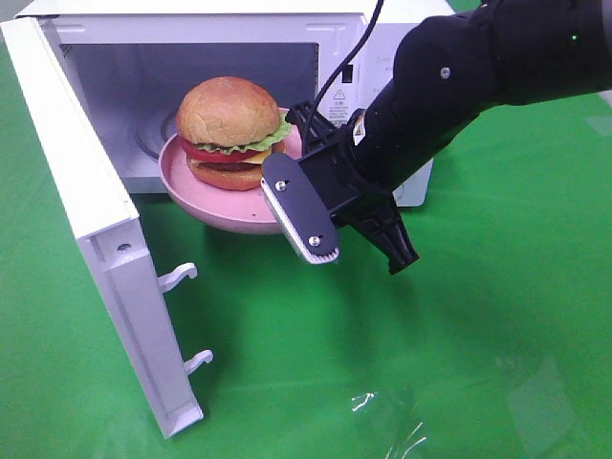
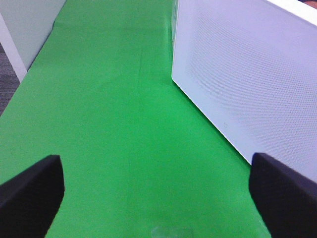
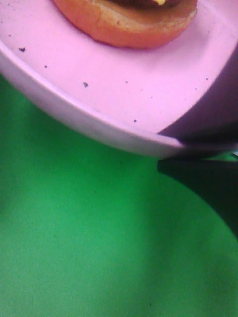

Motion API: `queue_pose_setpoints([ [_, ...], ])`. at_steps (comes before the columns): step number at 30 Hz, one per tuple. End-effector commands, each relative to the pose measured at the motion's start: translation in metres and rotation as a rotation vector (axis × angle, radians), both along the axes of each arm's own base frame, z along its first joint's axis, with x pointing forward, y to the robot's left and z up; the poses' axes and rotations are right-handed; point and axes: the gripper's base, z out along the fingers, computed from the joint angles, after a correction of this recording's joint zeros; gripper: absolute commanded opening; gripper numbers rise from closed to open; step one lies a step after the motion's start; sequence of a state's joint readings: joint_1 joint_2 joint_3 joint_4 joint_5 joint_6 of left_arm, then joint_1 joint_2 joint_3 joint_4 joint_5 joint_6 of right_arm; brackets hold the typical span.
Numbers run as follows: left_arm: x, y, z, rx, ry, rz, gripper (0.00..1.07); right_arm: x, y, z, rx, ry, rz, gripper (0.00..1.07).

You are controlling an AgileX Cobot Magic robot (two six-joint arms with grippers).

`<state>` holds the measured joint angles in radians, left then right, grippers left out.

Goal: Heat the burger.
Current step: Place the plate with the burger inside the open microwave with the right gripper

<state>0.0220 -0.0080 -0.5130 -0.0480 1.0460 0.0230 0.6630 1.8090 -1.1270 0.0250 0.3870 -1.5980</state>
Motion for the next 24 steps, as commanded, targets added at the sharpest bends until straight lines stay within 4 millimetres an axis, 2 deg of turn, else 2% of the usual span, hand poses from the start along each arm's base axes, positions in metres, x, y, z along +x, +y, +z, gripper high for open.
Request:
queue_pose_setpoints([
  [1, -0.002, -0.001, 0.000, -0.008, -0.024, -0.008, 0.93, 0.011, 0.008, 0.010, 0.057, -0.055, -0.025, 0.00],
  [11, -0.002, -0.001, 0.000, -0.008, -0.024, -0.008, 0.93, 0.029, 0.021, 0.006, 0.062, -0.071, -0.037, 0.00],
  [24, -0.002, -0.001, 0.000, -0.007, -0.024, -0.008, 0.93, 0.043, 0.041, 0.006, 0.078, -0.083, -0.051, 0.00],
])
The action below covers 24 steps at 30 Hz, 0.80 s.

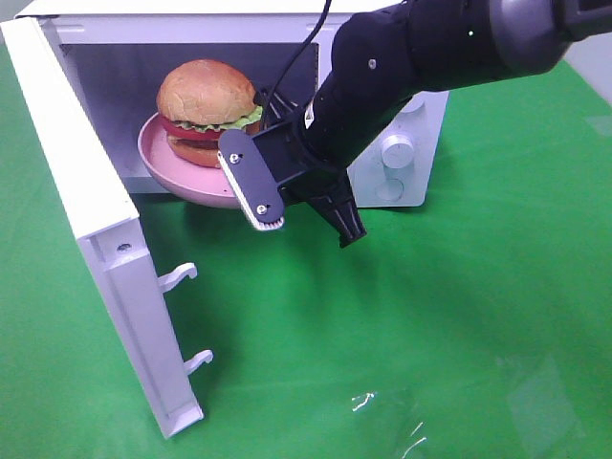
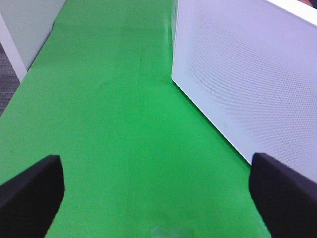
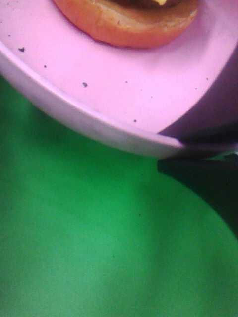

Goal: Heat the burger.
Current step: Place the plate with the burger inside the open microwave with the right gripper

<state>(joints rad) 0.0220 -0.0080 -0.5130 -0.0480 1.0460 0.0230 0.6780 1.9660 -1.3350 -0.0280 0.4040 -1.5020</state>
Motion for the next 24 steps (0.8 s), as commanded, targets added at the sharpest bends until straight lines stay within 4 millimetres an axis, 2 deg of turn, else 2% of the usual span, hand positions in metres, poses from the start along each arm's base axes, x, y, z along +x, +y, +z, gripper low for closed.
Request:
queue_pose_setpoints([
  [1, -0.002, -0.001, 0.000, -0.007, -0.024, -0.008, 0.93, 0.010, 0.010, 0.011, 0.041, -0.050, -0.016, 0.00],
  [12, -0.002, -0.001, 0.000, -0.007, -0.024, -0.008, 0.93, 0.026, 0.023, 0.011, 0.059, -0.057, -0.037, 0.00],
  [24, -0.002, 0.000, 0.000, -0.007, -0.024, -0.007, 0.93, 0.048, 0.038, 0.003, 0.068, -0.050, -0.107, 0.00],
])
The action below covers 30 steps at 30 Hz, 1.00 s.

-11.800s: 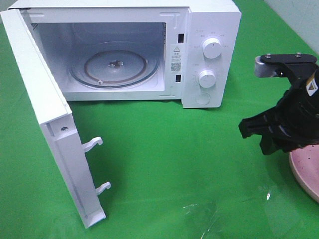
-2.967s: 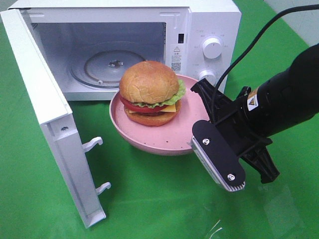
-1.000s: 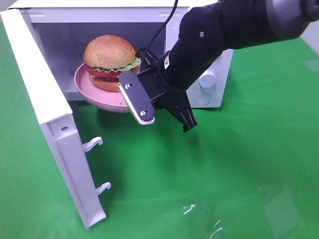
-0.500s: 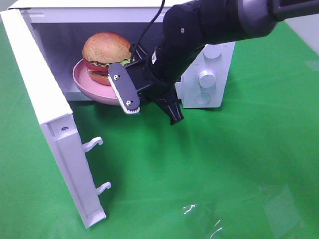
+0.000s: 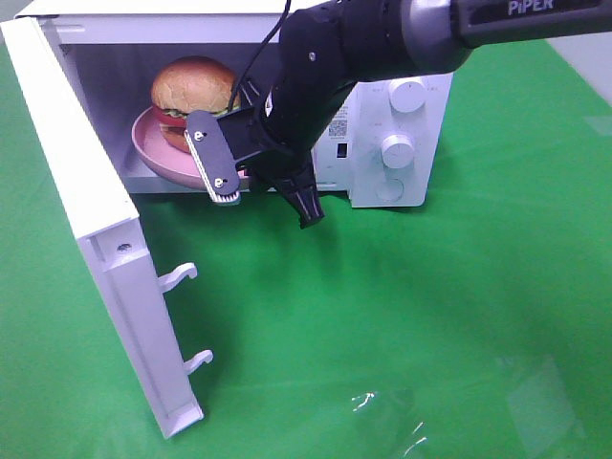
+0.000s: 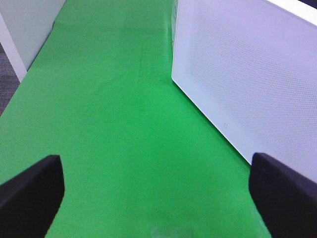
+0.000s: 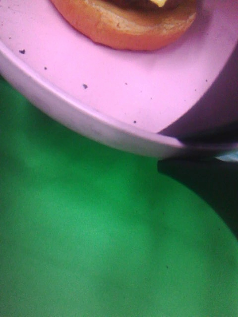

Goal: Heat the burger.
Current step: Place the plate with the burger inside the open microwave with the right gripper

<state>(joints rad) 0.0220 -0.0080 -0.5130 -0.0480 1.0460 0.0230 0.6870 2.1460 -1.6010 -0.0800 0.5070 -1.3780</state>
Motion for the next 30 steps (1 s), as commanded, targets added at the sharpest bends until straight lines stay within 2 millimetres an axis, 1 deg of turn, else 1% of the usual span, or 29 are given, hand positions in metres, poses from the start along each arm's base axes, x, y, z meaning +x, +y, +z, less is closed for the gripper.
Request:
queue_pose_setpoints([
  [1, -0.002, 0.000, 0.000, -0.007, -0.024, -0.007, 0.93, 0.013, 0.009, 0.012, 0.069, -0.063, -0.049, 0.00],
  [8, -0.002, 0.000, 0.000, -0.007, -0.024, -0.007, 0.93, 0.027, 0.017, 0.008, 0.077, -0.084, -0.083, 0.00],
  [14, -0.002, 0.000, 0.000, -0.007, -0.024, -0.007, 0.93, 0.033, 0.021, 0.005, 0.092, -0.088, -0.103, 0.00],
  [22, -0.002, 0.000, 0.000, -0.007, -0.024, -0.007, 0.93, 0.046, 0.030, -0.001, 0.102, -0.092, -0.124, 0.01],
  [30, -0.002, 0.000, 0.000, -0.006, -0.024, -0.007, 0.93, 0.052, 0.033, -0.005, 0.109, -0.103, -0.144, 0.02],
])
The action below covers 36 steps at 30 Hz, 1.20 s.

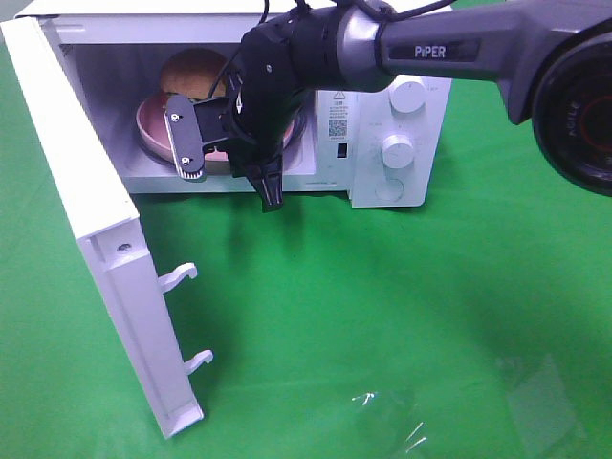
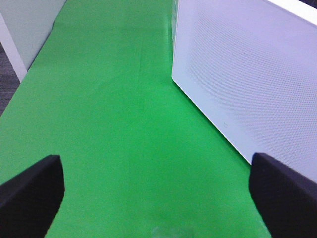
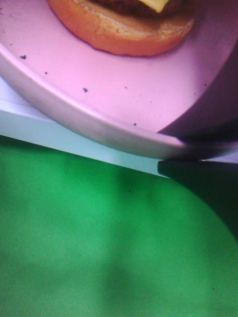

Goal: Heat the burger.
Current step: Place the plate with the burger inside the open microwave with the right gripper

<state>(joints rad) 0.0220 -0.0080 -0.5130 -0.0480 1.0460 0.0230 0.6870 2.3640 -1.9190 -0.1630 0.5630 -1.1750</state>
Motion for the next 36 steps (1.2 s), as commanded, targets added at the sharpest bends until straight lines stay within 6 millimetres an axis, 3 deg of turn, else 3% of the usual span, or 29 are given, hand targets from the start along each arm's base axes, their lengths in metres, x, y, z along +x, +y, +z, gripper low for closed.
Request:
queue_pose_setpoints([
  [1, -0.0018, -0.0004, 0.0000, -0.006, -0.024, -0.007, 0.93, 0.0111, -0.0024, 0.0132, 0.046, -0.075, -0.009, 0.02],
  [16, -0.0018, -0.0004, 0.0000, -0.006, -0.024, -0.007, 0.93, 0.0116, -0.0045, 0.0088, 0.031, -0.060, -0.016, 0.11],
  [20, -0.0018, -0.0004, 0.0000, -0.006, -0.024, -0.007, 0.93, 0.0116, -0.0044, 0.0088, 0.032, -0.059, -0.017, 0.20],
  [26, -0.0018, -0.0004, 0.0000, -0.006, -0.024, -0.007, 0.93, 0.0114, -0.0046, 0.0086, 0.045, -0.049, -0.042, 0.44],
  [36, -0.0018, -0.0004, 0.0000, -0.006, -0.024, -0.007, 0.93, 0.0101, -0.0058, 0.0088, 0.051, -0.029, -0.071, 0.62],
])
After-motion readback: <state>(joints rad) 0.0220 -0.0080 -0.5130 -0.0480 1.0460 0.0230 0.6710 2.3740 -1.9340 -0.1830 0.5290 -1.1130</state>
